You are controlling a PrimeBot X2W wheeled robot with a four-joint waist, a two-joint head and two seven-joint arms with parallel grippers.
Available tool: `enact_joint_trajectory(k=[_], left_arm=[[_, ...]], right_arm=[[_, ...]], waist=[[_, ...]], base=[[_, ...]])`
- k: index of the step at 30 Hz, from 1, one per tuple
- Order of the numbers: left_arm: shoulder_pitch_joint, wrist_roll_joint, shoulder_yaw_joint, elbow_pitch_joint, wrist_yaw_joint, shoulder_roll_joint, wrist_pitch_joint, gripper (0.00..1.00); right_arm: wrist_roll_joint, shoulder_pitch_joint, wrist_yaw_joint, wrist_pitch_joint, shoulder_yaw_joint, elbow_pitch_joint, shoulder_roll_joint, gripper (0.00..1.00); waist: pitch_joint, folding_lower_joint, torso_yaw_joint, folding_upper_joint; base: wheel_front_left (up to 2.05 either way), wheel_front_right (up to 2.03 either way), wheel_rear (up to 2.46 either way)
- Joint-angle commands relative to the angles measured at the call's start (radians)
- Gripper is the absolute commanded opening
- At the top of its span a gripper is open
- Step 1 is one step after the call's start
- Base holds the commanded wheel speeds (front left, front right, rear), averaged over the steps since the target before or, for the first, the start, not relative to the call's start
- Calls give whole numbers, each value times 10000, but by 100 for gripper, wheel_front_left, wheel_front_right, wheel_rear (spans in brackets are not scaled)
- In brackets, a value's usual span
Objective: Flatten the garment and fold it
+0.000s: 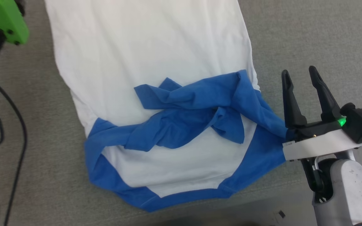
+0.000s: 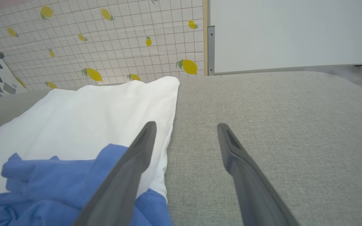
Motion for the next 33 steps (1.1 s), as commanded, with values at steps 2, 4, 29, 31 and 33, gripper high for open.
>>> enact_joint_trajectory(k=[2,4,29,31,33], left_arm=[[-512,-141,32,191,55,266,673,100],[-845,-185,69,263,145,403,1147,100],[-1805,304,-2,-239,2417,1008,4801,0],[-1779,395,-71,-355,2392,1033,4592,0],[-1742,406,-178,-395,2268,1005,4434,0]], right_arm=[[115,-213,-15,-152,137,49,39,100],[210,-274,-15,-232,238,67,43,100],[744,-1257,-15,-668,936,205,48,100],[625,-1671,-15,-500,1022,146,48,100],[525,-2315,-15,-185,1033,151,48,100]], waist=[[1046,-1,-923,0],[1256,-1,-1057,0],[2565,-1,-1446,0],[2561,-1,-1388,0],[2541,-1,-1296,0]], base=[[0,0,0],[0,0,0],[0,0,0],[0,0,0],[0,0,0]])
